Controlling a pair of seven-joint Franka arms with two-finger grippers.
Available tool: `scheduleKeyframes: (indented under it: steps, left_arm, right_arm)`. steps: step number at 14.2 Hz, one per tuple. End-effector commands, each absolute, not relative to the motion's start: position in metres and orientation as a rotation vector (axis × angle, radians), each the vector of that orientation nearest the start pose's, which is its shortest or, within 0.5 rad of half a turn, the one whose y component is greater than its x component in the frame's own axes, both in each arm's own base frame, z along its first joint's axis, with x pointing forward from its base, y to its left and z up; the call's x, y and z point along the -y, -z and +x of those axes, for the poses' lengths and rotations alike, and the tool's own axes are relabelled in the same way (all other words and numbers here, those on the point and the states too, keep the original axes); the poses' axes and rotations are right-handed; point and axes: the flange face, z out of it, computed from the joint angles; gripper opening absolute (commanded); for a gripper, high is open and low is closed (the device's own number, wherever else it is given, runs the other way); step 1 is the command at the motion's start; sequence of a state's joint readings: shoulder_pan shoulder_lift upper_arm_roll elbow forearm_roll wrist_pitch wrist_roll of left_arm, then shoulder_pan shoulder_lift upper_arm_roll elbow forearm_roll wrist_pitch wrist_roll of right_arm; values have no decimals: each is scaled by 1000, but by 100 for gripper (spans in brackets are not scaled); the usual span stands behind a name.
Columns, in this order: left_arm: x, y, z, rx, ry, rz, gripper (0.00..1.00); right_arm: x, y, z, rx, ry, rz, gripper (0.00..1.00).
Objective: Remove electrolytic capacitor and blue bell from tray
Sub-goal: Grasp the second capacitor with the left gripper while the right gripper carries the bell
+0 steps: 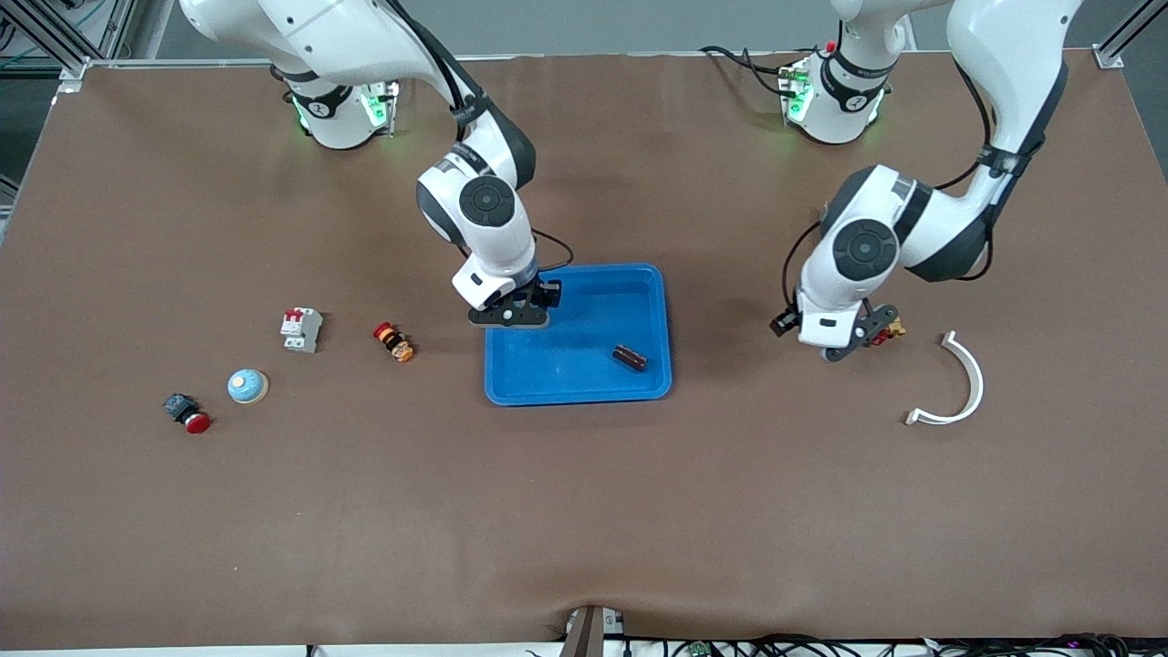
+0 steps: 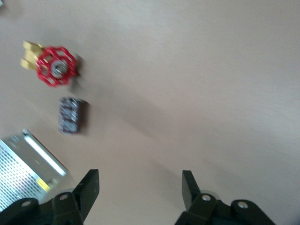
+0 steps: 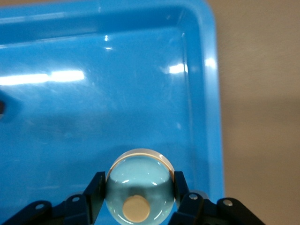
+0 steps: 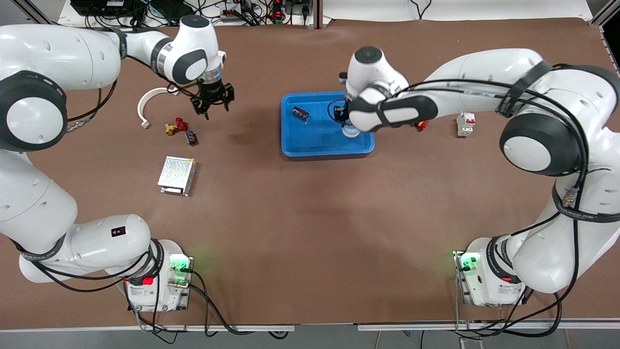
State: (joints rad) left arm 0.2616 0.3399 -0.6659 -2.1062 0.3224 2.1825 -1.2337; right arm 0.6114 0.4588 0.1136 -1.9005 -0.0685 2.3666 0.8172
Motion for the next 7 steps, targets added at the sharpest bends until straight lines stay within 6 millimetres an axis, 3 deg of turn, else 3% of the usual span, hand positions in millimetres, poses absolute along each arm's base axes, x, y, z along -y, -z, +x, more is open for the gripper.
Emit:
scheduleKeyframes:
  steps: [1,4,7]
  left_arm:
    - [245,-282,523,1024,-139,-2842,72]
    - [295,-286,527,1132,-136,-2848,70]
    - [347,-284,538,1250,-160,-2859,66]
  right_arm:
    - [-410,-324,498,-111,-29,-3139,0]
    - [-346,-338,543,17,-24,-3138,0]
    - [-268,-332,582,98,-29,-3137,0]
